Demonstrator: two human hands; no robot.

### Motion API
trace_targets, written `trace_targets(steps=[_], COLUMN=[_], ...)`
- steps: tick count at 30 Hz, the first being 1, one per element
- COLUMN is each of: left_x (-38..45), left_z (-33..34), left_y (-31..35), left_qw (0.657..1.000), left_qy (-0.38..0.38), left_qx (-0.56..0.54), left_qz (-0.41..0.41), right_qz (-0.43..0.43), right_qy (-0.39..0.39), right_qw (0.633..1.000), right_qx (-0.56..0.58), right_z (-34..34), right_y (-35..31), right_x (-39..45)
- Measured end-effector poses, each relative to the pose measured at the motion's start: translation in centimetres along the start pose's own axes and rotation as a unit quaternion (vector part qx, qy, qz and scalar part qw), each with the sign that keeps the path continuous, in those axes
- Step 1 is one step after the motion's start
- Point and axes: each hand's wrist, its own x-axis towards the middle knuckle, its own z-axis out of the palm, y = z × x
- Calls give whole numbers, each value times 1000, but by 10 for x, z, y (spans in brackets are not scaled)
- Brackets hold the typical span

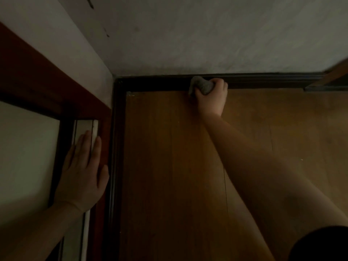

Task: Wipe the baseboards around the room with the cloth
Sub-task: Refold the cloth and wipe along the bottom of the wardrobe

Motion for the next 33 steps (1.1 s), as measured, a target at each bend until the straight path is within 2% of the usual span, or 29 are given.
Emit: trace_targets(steps=[3, 7, 9, 15, 27, 33], left_x=[0, 0, -1, -1, -2, -1], left_z=[0, 0, 1, 7, 9, 5], left_y=[1, 1, -1, -5, 0, -1], left_qw=[1000, 1000, 1000, 1000, 999, 999], left_qy=[2, -2, -2, -6, -3, -8], left_qx=[5, 4, 7, 6, 31, 27], left_qz=[2, -3, -5, -3, -20, -16], right_qz=[39, 144, 127, 26, -42, -35], right_qy=[47, 117, 100, -39, -34, -36], right_qw=[998, 983, 987, 999, 998, 998], right_qx=[-22, -11, -9, 3, -12, -31], right_z=[-32, -70, -78, -52, -38, -36], right_y=[23, 50, 61, 92, 103, 99], right_x=[22, 32, 13, -78, -88, -88])
